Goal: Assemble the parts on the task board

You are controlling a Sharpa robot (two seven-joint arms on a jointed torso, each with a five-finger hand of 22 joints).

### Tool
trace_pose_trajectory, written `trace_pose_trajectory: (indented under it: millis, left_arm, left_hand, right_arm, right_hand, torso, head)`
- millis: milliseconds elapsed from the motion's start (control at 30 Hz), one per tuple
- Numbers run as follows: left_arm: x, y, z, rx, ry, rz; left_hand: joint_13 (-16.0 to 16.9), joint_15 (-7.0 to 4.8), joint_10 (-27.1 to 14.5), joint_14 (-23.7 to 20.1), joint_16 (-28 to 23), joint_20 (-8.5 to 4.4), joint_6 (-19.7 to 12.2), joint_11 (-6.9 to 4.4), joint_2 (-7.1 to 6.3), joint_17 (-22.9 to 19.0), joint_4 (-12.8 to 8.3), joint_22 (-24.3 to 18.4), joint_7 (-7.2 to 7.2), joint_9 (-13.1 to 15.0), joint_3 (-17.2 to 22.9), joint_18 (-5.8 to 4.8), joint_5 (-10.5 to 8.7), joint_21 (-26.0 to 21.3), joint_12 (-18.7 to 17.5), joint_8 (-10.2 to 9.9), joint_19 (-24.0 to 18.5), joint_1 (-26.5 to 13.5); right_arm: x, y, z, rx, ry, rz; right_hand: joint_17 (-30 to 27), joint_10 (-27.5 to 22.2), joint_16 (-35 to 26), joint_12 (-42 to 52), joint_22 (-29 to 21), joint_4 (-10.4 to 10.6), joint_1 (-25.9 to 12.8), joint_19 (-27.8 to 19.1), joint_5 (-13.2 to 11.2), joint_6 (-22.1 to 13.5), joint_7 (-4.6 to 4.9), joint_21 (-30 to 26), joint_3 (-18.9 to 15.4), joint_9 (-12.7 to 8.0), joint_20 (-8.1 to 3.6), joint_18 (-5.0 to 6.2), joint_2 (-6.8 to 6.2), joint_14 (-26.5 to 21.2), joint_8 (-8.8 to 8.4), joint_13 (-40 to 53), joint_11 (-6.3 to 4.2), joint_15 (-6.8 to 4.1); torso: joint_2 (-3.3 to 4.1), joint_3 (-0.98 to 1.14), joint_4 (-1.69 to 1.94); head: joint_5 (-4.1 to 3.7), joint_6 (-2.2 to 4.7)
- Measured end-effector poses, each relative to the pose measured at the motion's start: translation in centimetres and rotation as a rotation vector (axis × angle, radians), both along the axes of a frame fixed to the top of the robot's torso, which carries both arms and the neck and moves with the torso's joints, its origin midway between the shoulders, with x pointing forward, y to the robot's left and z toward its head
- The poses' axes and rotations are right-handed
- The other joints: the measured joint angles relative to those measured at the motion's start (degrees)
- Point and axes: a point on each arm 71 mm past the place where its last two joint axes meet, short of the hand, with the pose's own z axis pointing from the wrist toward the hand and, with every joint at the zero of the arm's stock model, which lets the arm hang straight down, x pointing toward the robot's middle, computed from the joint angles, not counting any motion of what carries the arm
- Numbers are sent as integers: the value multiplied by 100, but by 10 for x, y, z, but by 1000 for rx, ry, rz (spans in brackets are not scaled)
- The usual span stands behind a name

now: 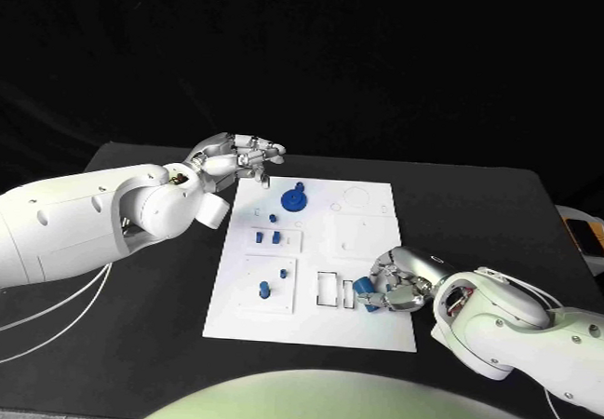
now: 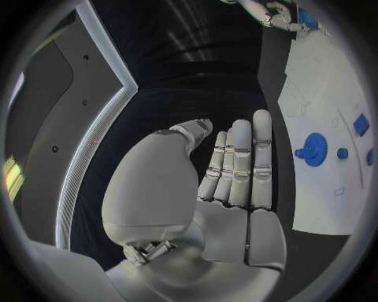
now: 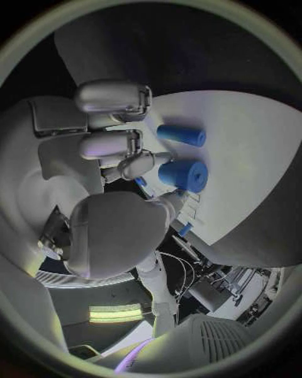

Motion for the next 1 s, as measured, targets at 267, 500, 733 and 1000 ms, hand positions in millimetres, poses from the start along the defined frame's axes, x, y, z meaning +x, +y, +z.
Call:
trace_pose_trajectory:
  millis: [267,500,733,1000]
  left_arm:
    - [0,1,0,1,1,1]
    - [0,1,0,1,2,1]
    - [0,1,0,2,3,0]
    - [0,0,0,3,6,-2]
  left_hand:
    - [0,0,0,0,0,0,0,0,0,0,0,0,0,0,0,0,0,0,0,0,0,0]
    - [0,0,0,0,0,0,0,0,0,1,0,-11,0,0,0,0,0,-28,0,0,0,0]
    - [-5,0,0,0,0,0,0,0,0,1,16,-11,0,0,-16,0,0,-28,0,0,0,0]
    - [-5,0,0,0,0,0,0,0,0,1,16,-11,0,0,-15,0,0,-28,0,0,0,0]
  right_arm:
    - [-2,0,1,-2,-21,3]
    - [-1,-1,0,3,-8,-13]
    - [-1,-1,-2,13,18,-28]
    - [0,0,-2,20,32,-40]
  right_hand:
    - [0,80,0,10,0,-28,166,5,349,107,-38,58,659,-116,-6,0,53,-20,8,120,-48,-22]
    - [-1,157,22,10,-1,63,-102,27,423,107,-36,98,994,-140,-27,0,70,0,8,206,-76,-42]
    - [-2,306,22,107,-2,182,-402,25,283,172,29,114,1126,-139,-29,0,56,0,9,380,-112,-84]
    - [-2,466,45,234,-2,203,-450,25,263,218,76,210,1167,-125,-69,-88,56,0,29,614,-139,-110]
  torso:
    - [1,4,0]
    - [0,6,-1]
    - [-1,5,-1]
    - [0,4,2]
  head:
    - [8,-1]
    - [15,-1]
    - [-10,-1]
    - [-14,-1]
